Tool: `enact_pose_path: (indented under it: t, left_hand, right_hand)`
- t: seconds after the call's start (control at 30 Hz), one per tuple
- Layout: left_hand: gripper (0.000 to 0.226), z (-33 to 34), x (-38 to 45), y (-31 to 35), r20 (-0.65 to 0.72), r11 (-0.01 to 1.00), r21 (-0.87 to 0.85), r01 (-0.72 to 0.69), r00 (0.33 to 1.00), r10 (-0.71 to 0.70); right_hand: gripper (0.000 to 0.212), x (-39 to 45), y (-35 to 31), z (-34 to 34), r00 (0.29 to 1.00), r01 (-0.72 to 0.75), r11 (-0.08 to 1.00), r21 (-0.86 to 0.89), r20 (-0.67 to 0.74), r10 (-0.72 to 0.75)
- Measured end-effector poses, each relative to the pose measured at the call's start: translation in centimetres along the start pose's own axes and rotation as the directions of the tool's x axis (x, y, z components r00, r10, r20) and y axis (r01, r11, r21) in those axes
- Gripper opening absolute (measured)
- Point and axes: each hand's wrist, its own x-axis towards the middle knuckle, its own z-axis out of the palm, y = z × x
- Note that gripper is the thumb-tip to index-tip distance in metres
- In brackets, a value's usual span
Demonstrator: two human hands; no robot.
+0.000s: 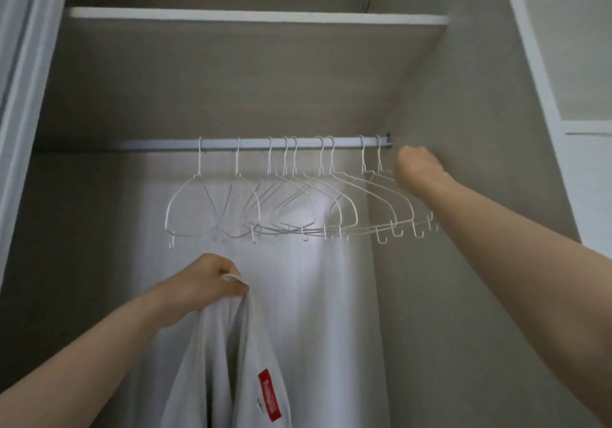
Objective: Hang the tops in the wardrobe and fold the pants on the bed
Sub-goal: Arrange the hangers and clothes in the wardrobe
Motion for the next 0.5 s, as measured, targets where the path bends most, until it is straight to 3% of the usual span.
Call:
enact_pose_path:
  t: [0.07,0.17,0.27,0.37,0.43,0.5]
  left_hand:
    - [0.008,0.0,0.4,-0.5,0.014,0.998,0.040,-0.047,0.999,0.046]
    - [0.013,-0.2,1.0,-1.1,0.015,0.994,0.063,-0.094,0.996,0.093]
    - [0.018,0.1,1.5,-1.2,0.150,0.975,0.153,-0.161,0.979,0.138]
    - [0.019,0.8,1.7,-0.8,0.238,0.958,0.183,-0.222,0.955,0.175]
    - [0.017,1.3,1.6,-0.4,0.260,0.962,0.151,-0.227,0.948,0.182]
    - [0.018,1.6,1.5,0.0,0.288,0.971,0.127,-0.201,0.945,0.158]
  right_hand:
    - [0.032,0.9,0.8,0.8,1.000,0.026,0.999,-0.043,0.014,-0.025]
    - [0.031,1.9,1.0,2.0,1.000,0.010,1.000,-0.030,0.023,-0.009]
    - [0.029,2.6,0.8,2.5,0.999,-0.035,0.999,0.014,0.041,0.034]
    - [0.026,2.9,1.0,3.0,0.992,-0.097,0.990,0.106,0.094,0.087]
    - [0.010,3.0,1.2,3.3,0.976,-0.139,0.973,0.185,0.193,0.103]
    - [0.022,3.3,1.4,3.7,0.959,-0.190,0.938,0.291,0.258,0.114]
